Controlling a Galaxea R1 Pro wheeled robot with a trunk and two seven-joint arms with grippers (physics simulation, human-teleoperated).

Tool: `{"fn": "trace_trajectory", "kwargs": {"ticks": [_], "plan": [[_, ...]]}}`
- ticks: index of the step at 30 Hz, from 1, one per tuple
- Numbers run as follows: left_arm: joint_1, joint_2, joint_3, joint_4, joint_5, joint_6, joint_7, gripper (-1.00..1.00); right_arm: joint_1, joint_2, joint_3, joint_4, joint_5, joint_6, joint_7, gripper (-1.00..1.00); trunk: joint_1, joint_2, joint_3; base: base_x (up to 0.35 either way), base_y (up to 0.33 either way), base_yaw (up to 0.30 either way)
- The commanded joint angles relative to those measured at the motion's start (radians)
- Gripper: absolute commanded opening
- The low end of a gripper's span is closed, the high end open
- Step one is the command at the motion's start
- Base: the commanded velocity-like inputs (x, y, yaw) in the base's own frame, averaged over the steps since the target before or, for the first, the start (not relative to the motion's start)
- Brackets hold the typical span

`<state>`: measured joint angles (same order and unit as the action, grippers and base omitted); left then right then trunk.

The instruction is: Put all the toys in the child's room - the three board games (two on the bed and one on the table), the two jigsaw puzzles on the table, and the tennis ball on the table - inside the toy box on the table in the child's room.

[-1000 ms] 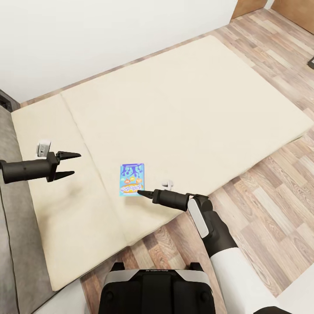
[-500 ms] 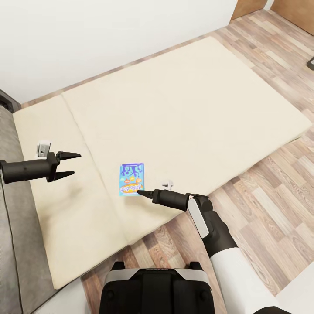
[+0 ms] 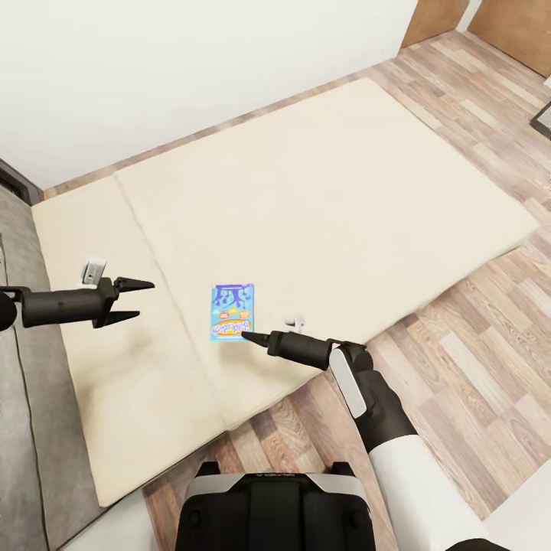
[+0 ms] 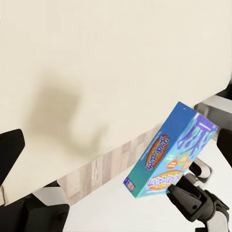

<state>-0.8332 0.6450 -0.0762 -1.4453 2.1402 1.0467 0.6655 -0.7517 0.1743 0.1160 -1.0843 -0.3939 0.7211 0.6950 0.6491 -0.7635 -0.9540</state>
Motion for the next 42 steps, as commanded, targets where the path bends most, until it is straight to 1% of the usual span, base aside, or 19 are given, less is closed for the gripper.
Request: {"fn": "trace_trajectory", "kwargs": {"ticks": [1, 7, 10, 14, 18, 21, 27, 31, 33, 35, 38, 39, 41, 42], "plan": [[0.000, 0.003, -0.001, 0.005, 0.007, 0.000, 0.010, 1.00, 0.002, 0.000, -0.002, 0.000, -0.002, -0.003, 0.000, -1.00, -0.004, 0.007, 0.004, 0.000, 0.000, 0.000], [0.001, 0.007, -0.002, 0.038, -0.031, 0.000, 0.011, 1.00, 0.013, 0.000, -0.009, 0.000, -0.001, -0.019, 0.002, -1.00, -0.027, 0.049, 0.033, 0.000, 0.000, 0.000], [0.011, 0.009, -0.002, 0.042, -0.057, 0.001, 0.010, 1.00, 0.013, 0.000, -0.009, 0.000, 0.000, -0.020, 0.000, -1.00, -0.038, 0.070, 0.047, 0.000, 0.000, 0.000], [0.029, 0.009, -0.002, 0.043, -0.077, 0.001, 0.010, 1.00, 0.010, 0.000, -0.010, 0.000, -0.002, -0.027, 0.001, -1.00, -0.053, 0.098, 0.066, 0.000, 0.000, 0.000], [0.034, 0.009, -0.001, 0.043, -0.083, 0.001, 0.010, 1.00, 0.009, 0.000, -0.013, -0.001, -0.005, -0.032, 0.002, -1.00, -0.069, 0.126, 0.084, 0.000, 0.000, 0.000], [0.037, 0.010, -0.001, 0.043, -0.084, 0.001, 0.009, 1.00, 0.008, 0.000, -0.014, -0.027, -0.005, -0.033, 0.000, -1.00, -0.080, 0.147, 0.095, 0.000, 0.000, 0.000], [0.060, 0.009, -0.001, 0.043, -0.085, 0.001, 0.009, 1.00, 0.010, 0.000, -0.016, -0.047, -0.006, -0.034, 0.003, -1.00, -0.103, 0.189, 0.118, 0.000, 0.000, 0.000], [0.068, 0.009, -0.001, 0.043, -0.086, 0.001, 0.009, 1.00, 0.021, -0.019, -0.016, -0.053, -0.012, -0.034, 0.005, -1.00, -0.119, 0.217, 0.131, 0.000, 0.000, 0.000], [0.070, 0.010, -0.001, 0.043, -0.086, 0.001, 0.009, 1.00, 0.028, -0.024, -0.016, -0.074, -0.014, -0.032, 0.006, -1.00, -0.126, 0.231, 0.138, 0.000, 0.000, 0.000], [0.071, 0.010, 0.000, 0.043, -0.086, 0.001, 0.009, 1.00, 0.046, -0.031, -0.016, -0.111, -0.015, -0.030, 0.006, -1.00, -0.134, 0.245, 0.144, 0.000, 0.000, 0.000], [0.072, 0.010, -0.001, 0.043, -0.086, 0.001, 0.009, 1.00, 0.119, -0.043, -0.029, -0.201, -0.016, -0.023, 0.007, -1.00, -0.145, 0.266, 0.153, 0.000, 0.000, 0.000], [0.072, 0.009, -0.001, 0.043, -0.085, 0.001, 0.009, 1.00, 0.131, -0.045, -0.033, -0.220, -0.016, -0.022, 0.007, -1.00, -0.149, 0.273, 0.156, 0.000, 0.000, 0.000], [0.073, 0.009, -0.003, 0.043, -0.086, 0.001, 0.009, 1.00, 0.180, -0.051, -0.047, -0.302, -0.016, -0.020, 0.007, -1.00, -0.157, 0.287, 0.163, 0.000, 0.000, 0.000], [0.073, 0.009, -0.003, 0.043, -0.087, 0.001, 0.009, 1.00, 0.192, -0.051, -0.049, -0.320, -0.016, -0.019, 0.008, -1.00, -0.161, 0.294, 0.166, 0.000, 0.000, 0.000]]}}
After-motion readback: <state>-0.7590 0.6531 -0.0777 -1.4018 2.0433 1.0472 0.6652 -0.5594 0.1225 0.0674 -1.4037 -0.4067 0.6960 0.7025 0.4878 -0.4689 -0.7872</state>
